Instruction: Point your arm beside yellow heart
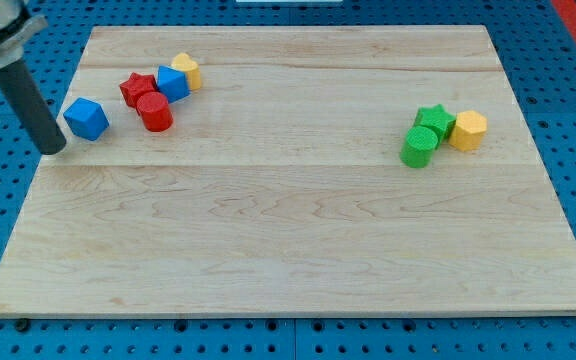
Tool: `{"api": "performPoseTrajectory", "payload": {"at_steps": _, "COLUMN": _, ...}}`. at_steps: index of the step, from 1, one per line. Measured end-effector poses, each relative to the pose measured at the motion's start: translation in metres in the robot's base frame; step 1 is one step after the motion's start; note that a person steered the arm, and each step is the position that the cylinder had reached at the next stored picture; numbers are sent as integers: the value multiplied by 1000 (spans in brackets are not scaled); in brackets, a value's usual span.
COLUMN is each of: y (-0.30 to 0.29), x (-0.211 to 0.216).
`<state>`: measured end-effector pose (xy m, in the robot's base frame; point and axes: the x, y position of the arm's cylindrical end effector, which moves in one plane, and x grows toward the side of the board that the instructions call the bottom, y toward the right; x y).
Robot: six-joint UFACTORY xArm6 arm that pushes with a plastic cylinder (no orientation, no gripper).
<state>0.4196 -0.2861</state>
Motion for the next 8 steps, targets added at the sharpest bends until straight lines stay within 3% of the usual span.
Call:
{"api": "performPoseTrajectory", "payload": {"at_steps": 1, "y": 3, "x": -17}}
{"api": "performPoseTrajectory", "payload": {"at_steps": 3, "y": 65, "x": -36}}
{"api": "performPoseTrajectory", "payload": {"at_steps": 5, "y": 67, "x": -5}}
{"api": "performPoseTrajectory", "payload": {"at_steps": 6, "y": 126, "x": 17}}
{"api": "performPoseTrajectory", "payload": {"at_steps": 7, "y": 215, "x": -27}}
{"api": "performPoseTrajectory", "payload": {"at_steps": 8, "y": 212, "x": -91}}
